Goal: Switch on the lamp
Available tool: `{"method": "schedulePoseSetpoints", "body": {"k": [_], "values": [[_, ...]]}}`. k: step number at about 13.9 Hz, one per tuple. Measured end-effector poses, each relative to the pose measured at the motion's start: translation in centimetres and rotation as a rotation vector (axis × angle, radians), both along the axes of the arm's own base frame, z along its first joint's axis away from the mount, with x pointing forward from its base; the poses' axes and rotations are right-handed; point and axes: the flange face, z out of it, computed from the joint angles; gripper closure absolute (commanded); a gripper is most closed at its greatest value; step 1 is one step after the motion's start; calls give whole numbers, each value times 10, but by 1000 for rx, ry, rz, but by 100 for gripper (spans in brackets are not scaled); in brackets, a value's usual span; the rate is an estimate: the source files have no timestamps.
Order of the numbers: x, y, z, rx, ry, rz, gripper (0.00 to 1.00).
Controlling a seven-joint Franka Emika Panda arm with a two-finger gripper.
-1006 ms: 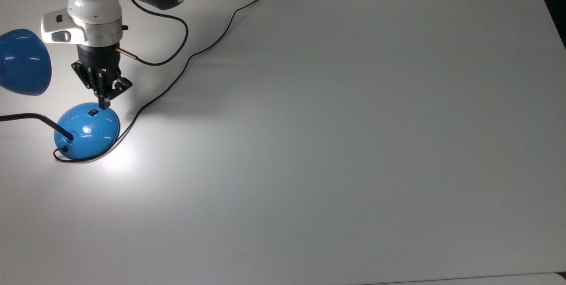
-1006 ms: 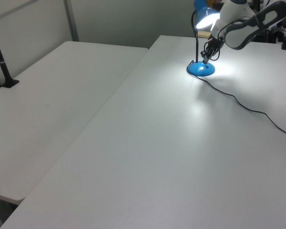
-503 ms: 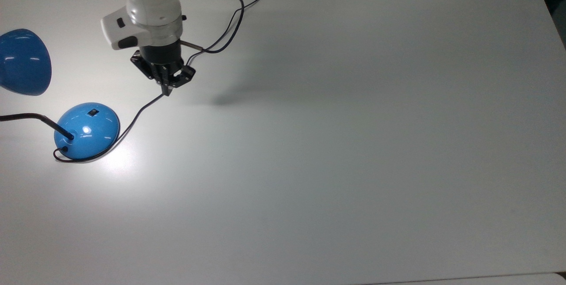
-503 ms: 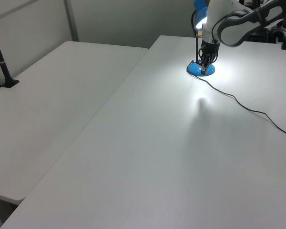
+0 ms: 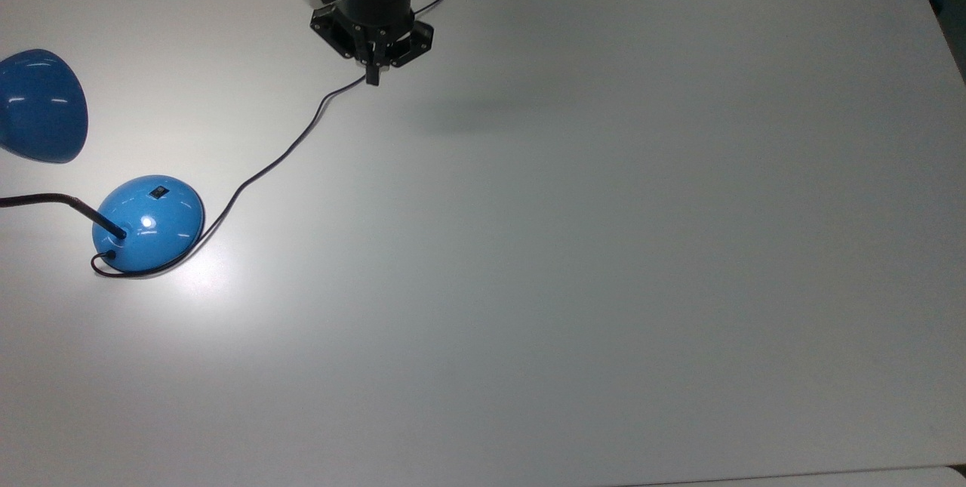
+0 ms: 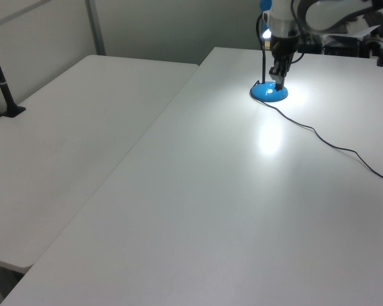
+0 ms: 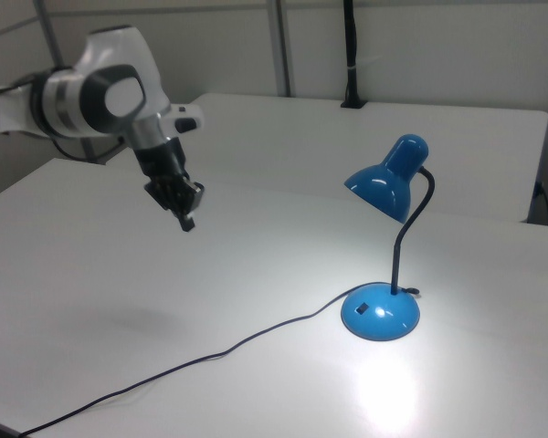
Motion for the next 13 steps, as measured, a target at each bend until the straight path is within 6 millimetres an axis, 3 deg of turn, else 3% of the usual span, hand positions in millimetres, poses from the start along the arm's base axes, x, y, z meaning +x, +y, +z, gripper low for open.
{"method": "schedulePoseSetpoints", "body": {"k": [1, 4, 7, 10, 11, 12, 13], "values": [[-8, 11, 19, 15, 32, 38, 100], [-21, 22, 50, 41, 67, 108, 99], [-34, 36, 71, 43, 61, 149, 85], [-39, 37, 89, 42, 69, 148, 54], [-39, 36, 95, 43, 66, 144, 40], [-39, 33, 99, 43, 60, 140, 16], [-38, 31, 103, 44, 54, 135, 11]]}}
